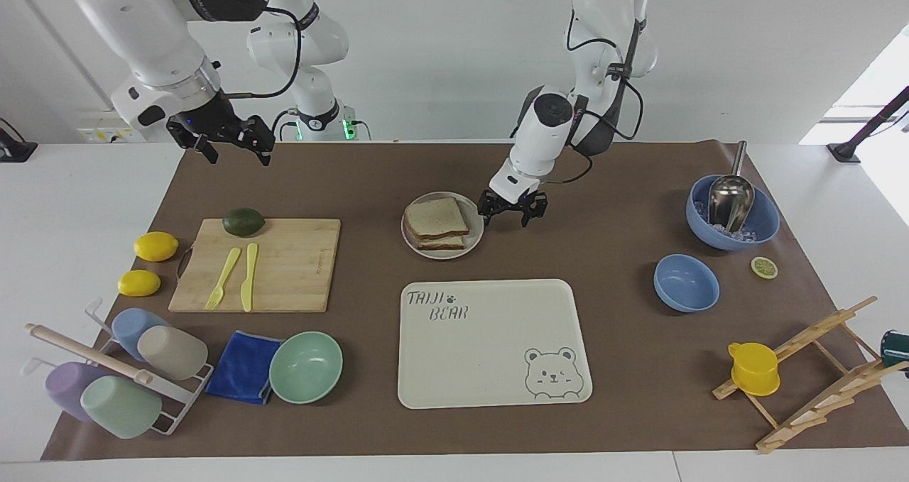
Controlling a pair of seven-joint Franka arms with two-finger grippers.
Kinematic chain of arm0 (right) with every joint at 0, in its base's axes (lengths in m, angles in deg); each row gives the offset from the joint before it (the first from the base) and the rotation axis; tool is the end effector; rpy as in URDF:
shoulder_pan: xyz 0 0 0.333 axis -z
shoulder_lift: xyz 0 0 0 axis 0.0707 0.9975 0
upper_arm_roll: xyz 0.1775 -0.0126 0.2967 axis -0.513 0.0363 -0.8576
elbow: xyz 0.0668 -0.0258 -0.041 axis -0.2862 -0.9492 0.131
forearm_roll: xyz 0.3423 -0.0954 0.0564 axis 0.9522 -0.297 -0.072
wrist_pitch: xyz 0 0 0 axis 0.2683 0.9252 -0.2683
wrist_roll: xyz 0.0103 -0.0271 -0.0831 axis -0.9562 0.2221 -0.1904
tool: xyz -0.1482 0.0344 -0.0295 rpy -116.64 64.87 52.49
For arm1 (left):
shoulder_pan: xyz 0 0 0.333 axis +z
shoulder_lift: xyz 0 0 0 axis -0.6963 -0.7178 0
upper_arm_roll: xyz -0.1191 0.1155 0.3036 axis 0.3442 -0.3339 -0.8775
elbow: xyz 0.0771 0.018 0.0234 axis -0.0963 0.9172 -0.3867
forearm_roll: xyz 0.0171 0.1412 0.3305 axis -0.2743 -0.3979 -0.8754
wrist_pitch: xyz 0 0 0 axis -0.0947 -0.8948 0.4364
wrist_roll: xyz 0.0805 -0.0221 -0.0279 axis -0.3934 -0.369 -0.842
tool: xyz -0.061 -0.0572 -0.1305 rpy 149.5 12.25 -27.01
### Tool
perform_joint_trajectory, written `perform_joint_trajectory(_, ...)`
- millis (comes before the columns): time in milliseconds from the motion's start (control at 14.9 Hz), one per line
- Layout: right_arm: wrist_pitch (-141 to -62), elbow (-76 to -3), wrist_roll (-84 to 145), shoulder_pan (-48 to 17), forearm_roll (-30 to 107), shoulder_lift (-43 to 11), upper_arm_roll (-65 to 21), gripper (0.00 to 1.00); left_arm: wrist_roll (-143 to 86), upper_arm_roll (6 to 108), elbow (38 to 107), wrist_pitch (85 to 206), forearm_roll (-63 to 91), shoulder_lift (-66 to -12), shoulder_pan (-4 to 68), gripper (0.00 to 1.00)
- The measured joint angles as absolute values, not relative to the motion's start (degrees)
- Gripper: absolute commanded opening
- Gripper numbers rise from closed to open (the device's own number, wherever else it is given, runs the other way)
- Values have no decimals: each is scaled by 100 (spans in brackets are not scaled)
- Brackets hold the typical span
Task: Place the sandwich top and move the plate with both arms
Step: 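Grip the plate rim with the left gripper while the right gripper retracts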
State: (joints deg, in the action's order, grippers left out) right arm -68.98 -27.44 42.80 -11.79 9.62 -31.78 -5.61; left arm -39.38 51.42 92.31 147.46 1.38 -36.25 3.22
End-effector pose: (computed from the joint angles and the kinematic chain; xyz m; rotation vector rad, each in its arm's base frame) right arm 0.5000 -0.0085 0.5953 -3.1066 0.1500 0.1642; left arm 0.4092 -0.3354 0.3219 2.9819 -0.0655 -0.0260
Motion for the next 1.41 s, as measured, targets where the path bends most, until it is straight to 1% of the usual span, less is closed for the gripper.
perform_joint_trajectory(269, -6871, -2885, 4252, -1096, 963, -3211, -552, 100, -3939, 5142, 9230, 14774, 405, -3680, 193, 68)
perform_joint_trajectory(336, -6871, -2977, 4223, -1040, 963, -3237, -551, 100, -3939, 5142, 9230, 14775, 428, -3679, 174, 66)
perform_joint_trajectory(471, -6881, -3053, 4151, -967, 963, -3270, -561, 100, -3939, 5142, 9230, 14776, 444, -3679, 143, 57)
perform_joint_trajectory(739, -6949, -2967, 4128, -953, 840, -3290, -688, 100, -3939, 5142, 9230, 14786, 588, -3680, 61, 48)
perform_joint_trajectory(1008, -7032, -2944, 4105, -892, 866, -3289, -710, 100, -3941, 5137, 9230, 14797, 647, -3679, 27, 28)
perform_joint_trajectory(1210, -7032, -2944, 4103, -883, 867, -3289, -713, 100, -3941, 5134, 9230, 14801, 673, -3680, 26, 6)
perform_joint_trajectory(1277, -7032, -2945, 4103, -882, 867, -3289, -714, 100, -3941, 5133, 9230, 14803, 696, -3680, 26, 0)
perform_joint_trajectory(1412, -7027, -2949, 4103, -870, 867, -3289, -713, 100, -3941, 5130, 9231, 14807, 840, -3680, 26, 0)
